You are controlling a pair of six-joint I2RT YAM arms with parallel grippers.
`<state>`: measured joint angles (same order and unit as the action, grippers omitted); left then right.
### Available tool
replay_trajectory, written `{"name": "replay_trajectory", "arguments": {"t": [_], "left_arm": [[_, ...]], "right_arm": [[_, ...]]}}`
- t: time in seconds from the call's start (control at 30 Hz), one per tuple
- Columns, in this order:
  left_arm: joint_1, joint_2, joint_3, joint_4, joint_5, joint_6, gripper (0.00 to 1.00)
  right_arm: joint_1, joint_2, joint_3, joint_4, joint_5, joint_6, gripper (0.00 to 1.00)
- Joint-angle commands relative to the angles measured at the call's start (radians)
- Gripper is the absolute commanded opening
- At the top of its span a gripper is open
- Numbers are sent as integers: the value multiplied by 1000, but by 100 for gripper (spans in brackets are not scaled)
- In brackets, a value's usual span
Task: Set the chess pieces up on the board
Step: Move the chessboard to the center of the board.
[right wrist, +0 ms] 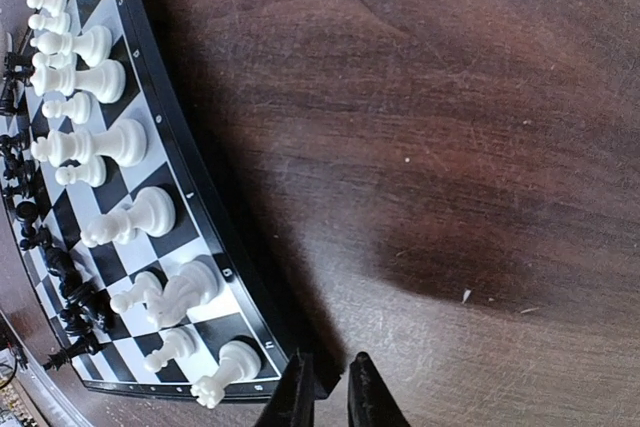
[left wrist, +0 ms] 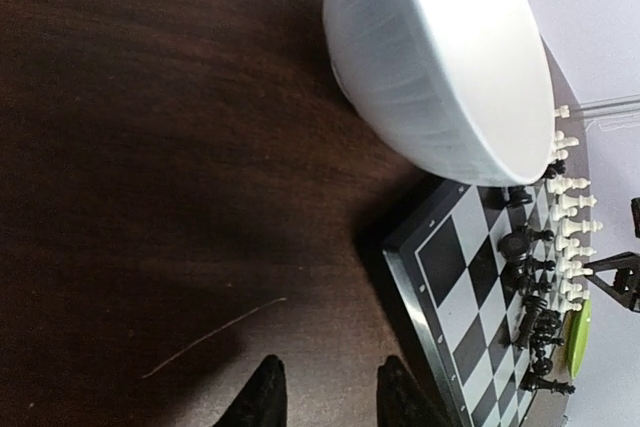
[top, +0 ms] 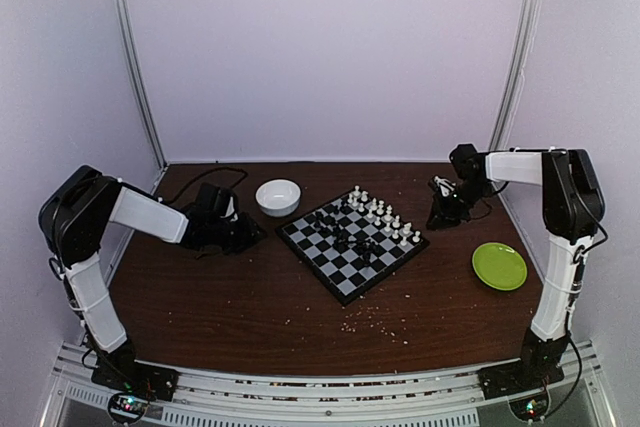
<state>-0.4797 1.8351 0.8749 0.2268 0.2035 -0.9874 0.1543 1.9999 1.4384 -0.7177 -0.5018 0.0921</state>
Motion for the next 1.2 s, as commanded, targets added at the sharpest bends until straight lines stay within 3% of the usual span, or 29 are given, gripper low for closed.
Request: {"name": "replay_trajectory", "arguments": {"t": [0.0, 0.23, 0.43, 0.9, 1.17], "left_arm": [[-6, 33, 32, 113, 36, -27, 35], [-5, 109, 126, 98, 37, -6, 43], [-6, 157, 197, 82, 43, 2, 44], [-5, 191, 250, 48, 75, 46, 43], [-5, 195, 278, 29, 86, 84, 42]], "right_arm": [[22, 14, 33, -42, 17, 31, 17], [41, 47, 70, -69, 16, 41, 19], [48, 48, 70, -71, 20, 43, 20], [55, 20, -37, 15, 10, 155, 37], [55, 53, -62, 39, -43, 174, 32]]}}
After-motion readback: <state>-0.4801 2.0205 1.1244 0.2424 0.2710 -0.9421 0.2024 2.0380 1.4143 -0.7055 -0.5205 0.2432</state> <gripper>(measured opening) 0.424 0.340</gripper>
